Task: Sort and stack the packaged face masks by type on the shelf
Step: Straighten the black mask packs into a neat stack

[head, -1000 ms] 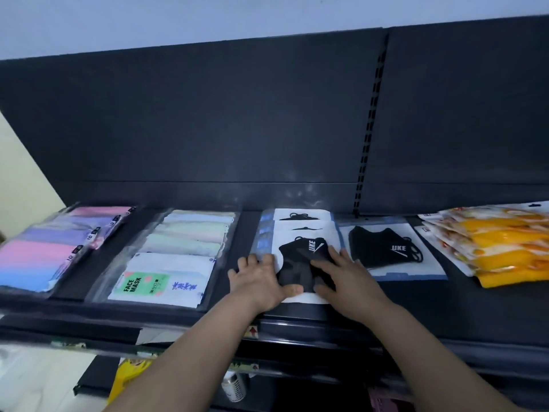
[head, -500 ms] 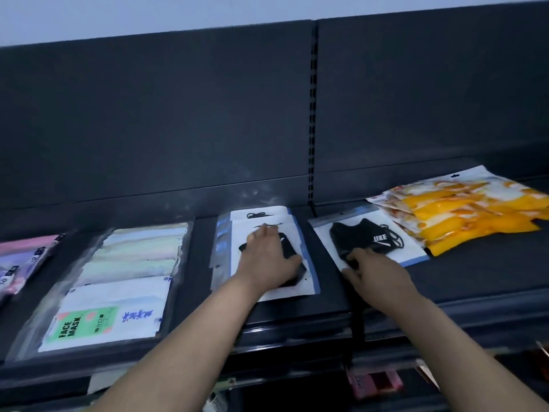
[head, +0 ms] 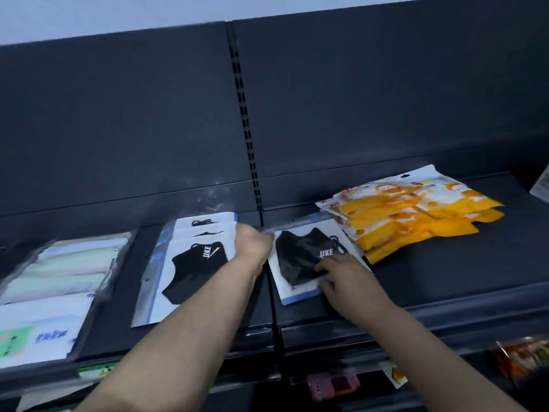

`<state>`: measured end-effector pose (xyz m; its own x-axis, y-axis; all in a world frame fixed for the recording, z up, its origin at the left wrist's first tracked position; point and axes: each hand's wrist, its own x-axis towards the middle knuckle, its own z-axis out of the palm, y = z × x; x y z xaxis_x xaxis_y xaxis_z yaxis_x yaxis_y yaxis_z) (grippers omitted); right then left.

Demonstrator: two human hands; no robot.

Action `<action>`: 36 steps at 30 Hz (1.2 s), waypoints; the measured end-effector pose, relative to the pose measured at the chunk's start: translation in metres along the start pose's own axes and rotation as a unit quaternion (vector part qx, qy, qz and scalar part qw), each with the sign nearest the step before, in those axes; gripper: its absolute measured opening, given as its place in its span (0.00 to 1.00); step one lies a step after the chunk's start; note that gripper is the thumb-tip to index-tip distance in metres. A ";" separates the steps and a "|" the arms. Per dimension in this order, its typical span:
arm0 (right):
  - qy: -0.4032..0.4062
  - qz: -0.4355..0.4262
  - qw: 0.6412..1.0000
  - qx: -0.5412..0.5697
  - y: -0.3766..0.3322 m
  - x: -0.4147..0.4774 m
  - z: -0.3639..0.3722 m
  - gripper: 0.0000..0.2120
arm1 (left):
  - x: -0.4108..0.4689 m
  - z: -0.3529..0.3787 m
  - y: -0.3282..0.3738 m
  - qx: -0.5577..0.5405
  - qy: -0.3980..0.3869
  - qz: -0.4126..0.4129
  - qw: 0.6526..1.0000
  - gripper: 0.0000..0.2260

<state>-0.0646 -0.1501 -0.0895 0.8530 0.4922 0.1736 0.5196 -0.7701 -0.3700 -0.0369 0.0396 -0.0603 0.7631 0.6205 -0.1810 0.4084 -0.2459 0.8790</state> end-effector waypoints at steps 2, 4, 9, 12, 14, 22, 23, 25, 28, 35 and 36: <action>0.023 0.000 1.000 0.018 0.004 0.001 -0.003 0.12 | 0.000 -0.004 0.005 -0.080 0.004 -0.010 0.997 0.14; 0.054 -0.013 0.998 0.038 0.001 0.006 -0.005 0.12 | -0.005 -0.018 0.008 -0.126 -0.006 -0.003 0.992 0.06; 0.059 -0.083 0.994 0.041 -0.038 0.031 0.003 0.19 | -0.026 -0.081 -0.007 -0.238 0.039 -0.026 0.970 0.11; 0.023 -0.132 0.989 0.069 -0.078 0.041 0.019 0.22 | -0.037 -0.126 -0.037 -0.258 0.106 -0.056 0.959 0.12; -0.019 -0.151 0.984 0.091 -0.099 0.044 0.031 0.23 | -0.045 -0.150 -0.058 -0.213 0.106 -0.105 0.966 0.16; -0.046 -0.133 0.989 0.036 -0.136 0.045 0.047 0.16 | -0.035 -0.200 -0.086 0.313 0.115 -0.014 0.943 0.27; -0.046 -0.123 0.991 0.040 -0.138 0.046 0.046 0.17 | -0.028 -0.196 -0.086 0.311 0.086 0.019 0.946 0.31; -0.080 -0.098 0.991 0.043 -0.139 0.048 0.046 0.24 | -0.017 -0.188 -0.089 0.303 0.021 0.067 0.950 0.36; -0.152 -0.075 0.981 0.090 -0.141 0.051 0.049 0.27 | -0.010 -0.185 -0.101 0.366 -0.053 0.067 0.927 0.33; -0.128 -0.054 0.985 0.099 -0.151 0.046 0.055 0.27 | -0.002 -0.200 -0.101 0.339 -0.055 0.065 0.937 0.40; -0.125 -0.035 0.985 0.112 -0.152 0.044 0.057 0.31 | 0.003 -0.201 -0.102 0.297 -0.072 0.074 0.949 0.42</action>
<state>-0.1094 0.0118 -0.0781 0.7626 0.6467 -0.0148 0.5283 -0.6359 -0.5627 -0.1771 0.2158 -0.0623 0.8774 0.4484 -0.1707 0.4689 -0.7257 0.5035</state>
